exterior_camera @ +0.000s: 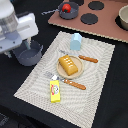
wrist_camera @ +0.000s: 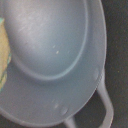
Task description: Interact with the objects in diverse but meaningful ways.
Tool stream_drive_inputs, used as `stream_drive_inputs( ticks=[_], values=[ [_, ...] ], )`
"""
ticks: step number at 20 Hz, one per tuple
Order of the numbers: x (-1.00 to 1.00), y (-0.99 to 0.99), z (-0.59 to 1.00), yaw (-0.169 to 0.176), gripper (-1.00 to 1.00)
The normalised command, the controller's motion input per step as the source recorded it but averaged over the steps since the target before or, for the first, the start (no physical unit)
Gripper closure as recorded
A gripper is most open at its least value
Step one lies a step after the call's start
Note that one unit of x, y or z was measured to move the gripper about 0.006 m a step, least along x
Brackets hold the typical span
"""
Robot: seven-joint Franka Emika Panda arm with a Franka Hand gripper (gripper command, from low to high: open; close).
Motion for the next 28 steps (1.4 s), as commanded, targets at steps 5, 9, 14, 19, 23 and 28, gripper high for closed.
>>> stream_drive_inputs(
  ticks=[5,9,14,19,23,28],
  values=[
    [0.94,0.57,0.35,0.036,-1.00],
    [0.91,0.58,0.33,0.056,-1.00],
    [0.82,0.55,0.36,0.091,-1.00],
    [0.69,0.46,0.50,0.149,-1.00],
    [0.68,0.39,0.37,0.133,-1.00],
    [0.77,0.24,0.32,0.096,-1.00]
  ],
)
